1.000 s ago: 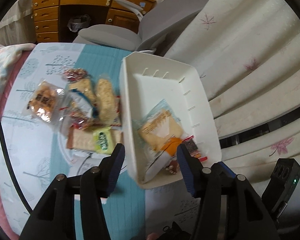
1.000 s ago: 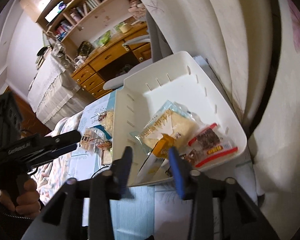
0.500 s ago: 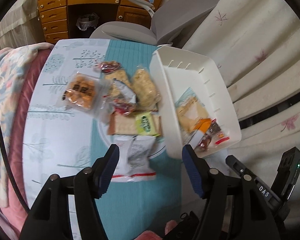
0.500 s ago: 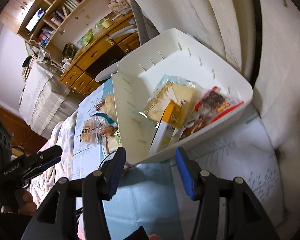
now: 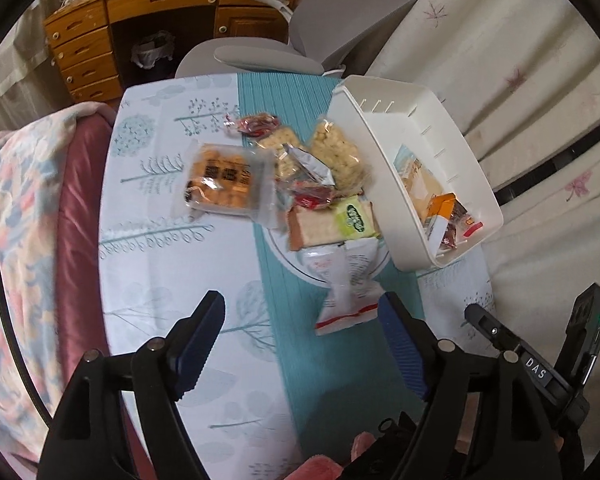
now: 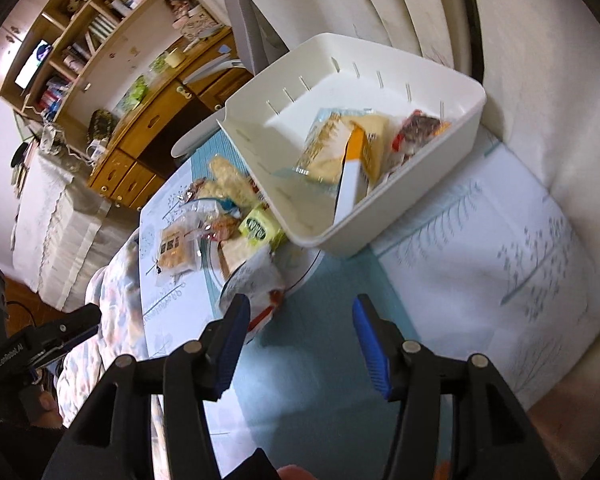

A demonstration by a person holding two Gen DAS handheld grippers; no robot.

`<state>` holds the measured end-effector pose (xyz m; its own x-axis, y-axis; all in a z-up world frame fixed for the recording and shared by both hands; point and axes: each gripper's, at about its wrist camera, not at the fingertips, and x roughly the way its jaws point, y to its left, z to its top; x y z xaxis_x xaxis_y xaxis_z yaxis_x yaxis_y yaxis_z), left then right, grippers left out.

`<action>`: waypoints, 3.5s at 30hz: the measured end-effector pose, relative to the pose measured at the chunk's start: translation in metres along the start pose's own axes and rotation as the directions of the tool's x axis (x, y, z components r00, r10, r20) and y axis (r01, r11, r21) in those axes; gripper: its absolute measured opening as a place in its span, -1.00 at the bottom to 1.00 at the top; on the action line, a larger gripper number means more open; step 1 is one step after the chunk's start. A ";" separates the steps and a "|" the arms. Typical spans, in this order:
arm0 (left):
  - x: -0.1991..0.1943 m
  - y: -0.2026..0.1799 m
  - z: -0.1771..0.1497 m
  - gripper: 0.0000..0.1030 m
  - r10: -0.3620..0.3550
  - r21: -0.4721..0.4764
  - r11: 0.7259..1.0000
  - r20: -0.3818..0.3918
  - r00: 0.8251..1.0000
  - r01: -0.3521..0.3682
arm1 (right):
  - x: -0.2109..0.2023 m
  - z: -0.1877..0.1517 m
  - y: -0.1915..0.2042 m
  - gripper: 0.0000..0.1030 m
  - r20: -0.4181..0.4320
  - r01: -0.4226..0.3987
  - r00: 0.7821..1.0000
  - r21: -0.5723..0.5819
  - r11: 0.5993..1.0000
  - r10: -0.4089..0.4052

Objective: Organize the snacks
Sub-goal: 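Withdraw both tools from the tray toward the remaining snacks, then grasp the clear bag of orange puffs with the left tool while the right tool grasps a white paper bag, then lift the puff bag with the left tool while the right tool lifts the white paper bag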

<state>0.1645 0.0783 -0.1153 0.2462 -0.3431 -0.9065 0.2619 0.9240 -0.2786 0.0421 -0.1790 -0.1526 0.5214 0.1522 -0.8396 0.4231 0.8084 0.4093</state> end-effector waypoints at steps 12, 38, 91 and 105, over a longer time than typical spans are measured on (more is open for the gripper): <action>0.003 0.045 0.031 0.59 -0.003 0.059 0.998 -0.067 0.998 0.007 | 0.018 -0.057 0.043 0.26 -0.006 0.067 0.998 0.033 0.997 -0.067; 0.166 0.061 0.118 0.77 0.132 0.046 0.991 -0.301 0.944 -0.124 | 0.111 -0.029 0.096 0.36 0.002 0.240 0.967 -0.327 0.914 -0.253; 0.135 0.106 0.051 0.44 0.109 -0.058 0.988 -0.388 0.915 -0.143 | 0.130 -0.034 0.095 0.14 -0.235 0.242 0.927 -0.225 0.944 -0.293; 0.036 0.113 -0.003 0.45 0.050 -0.086 0.994 -0.250 0.967 -0.073 | 0.069 -0.042 0.127 0.15 -0.153 0.183 0.961 -0.265 0.947 -0.229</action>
<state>0.1999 0.1710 -0.1807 0.0176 -0.2435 -0.9697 0.1618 0.9578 -0.2376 0.1008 -0.0424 -0.1731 0.2910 0.0481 -0.9555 0.2997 0.9439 0.1388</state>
